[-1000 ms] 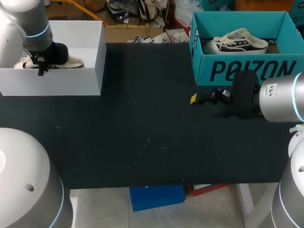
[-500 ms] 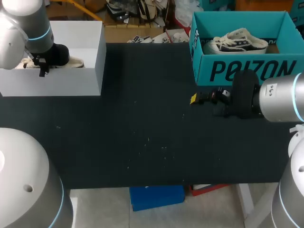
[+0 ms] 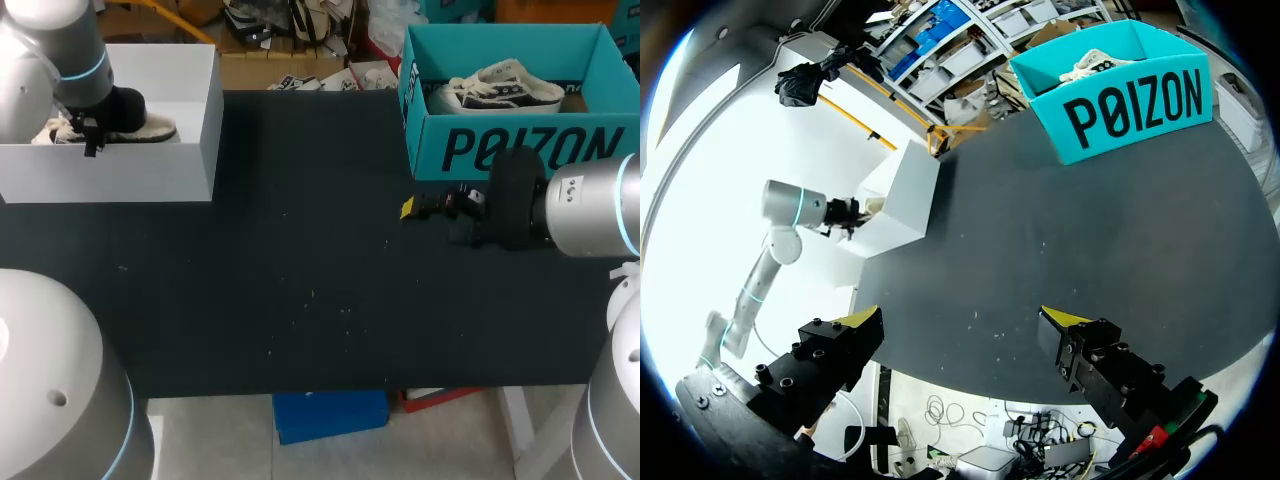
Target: Take the shoe out of the shoebox, open the shoe tongue, remove and reinsert the insole, then place the shoe into the shoebox
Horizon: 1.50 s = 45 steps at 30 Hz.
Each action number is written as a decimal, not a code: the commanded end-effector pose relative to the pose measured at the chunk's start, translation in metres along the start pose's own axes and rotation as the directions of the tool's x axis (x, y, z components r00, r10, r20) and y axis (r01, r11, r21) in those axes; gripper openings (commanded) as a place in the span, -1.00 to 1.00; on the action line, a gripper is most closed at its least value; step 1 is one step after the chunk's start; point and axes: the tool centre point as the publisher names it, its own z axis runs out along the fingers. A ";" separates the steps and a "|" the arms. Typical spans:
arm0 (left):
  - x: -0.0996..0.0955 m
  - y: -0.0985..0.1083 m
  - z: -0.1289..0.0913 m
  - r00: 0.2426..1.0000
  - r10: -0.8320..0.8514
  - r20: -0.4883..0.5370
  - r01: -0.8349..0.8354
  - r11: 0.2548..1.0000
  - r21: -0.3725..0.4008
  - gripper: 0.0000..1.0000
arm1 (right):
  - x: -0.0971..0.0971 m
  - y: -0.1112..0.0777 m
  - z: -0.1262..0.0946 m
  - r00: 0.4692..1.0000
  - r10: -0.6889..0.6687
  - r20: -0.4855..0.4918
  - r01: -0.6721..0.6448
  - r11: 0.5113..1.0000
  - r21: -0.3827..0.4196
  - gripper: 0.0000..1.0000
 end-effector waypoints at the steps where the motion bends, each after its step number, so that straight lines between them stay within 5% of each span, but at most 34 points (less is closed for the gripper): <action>1: -0.006 0.000 0.002 1.000 -0.001 -0.002 0.001 1.000 0.000 -1.00 | 0.001 0.000 0.000 1.000 0.000 0.002 0.000 1.000 0.000 1.00; 14: -0.017 0.000 0.007 1.000 -0.008 -0.005 0.008 1.000 0.004 -1.00 | 0.001 0.000 0.000 1.000 0.000 0.002 0.000 1.000 0.000 1.00; 16: -0.017 0.000 0.008 1.000 -0.008 -0.008 0.008 1.000 0.004 -0.55 | 0.001 0.000 0.000 1.000 0.000 0.002 0.000 1.000 0.000 1.00; 22: -0.016 0.000 0.009 1.000 -0.004 -0.013 0.004 1.000 0.000 0.09 | 0.001 0.000 0.000 1.000 0.000 0.002 0.000 1.000 0.000 1.00; 32: -0.030 0.002 -0.017 0.999 0.000 -0.042 -0.001 1.000 -0.021 -0.19 | 0.001 0.000 0.000 1.000 0.000 0.002 0.000 1.000 0.000 1.00; 45: -0.046 -0.018 -0.107 0.990 -0.073 -0.118 0.078 0.996 0.040 -0.12 | 0.001 0.000 0.000 1.000 0.000 0.002 0.000 1.000 0.000 1.00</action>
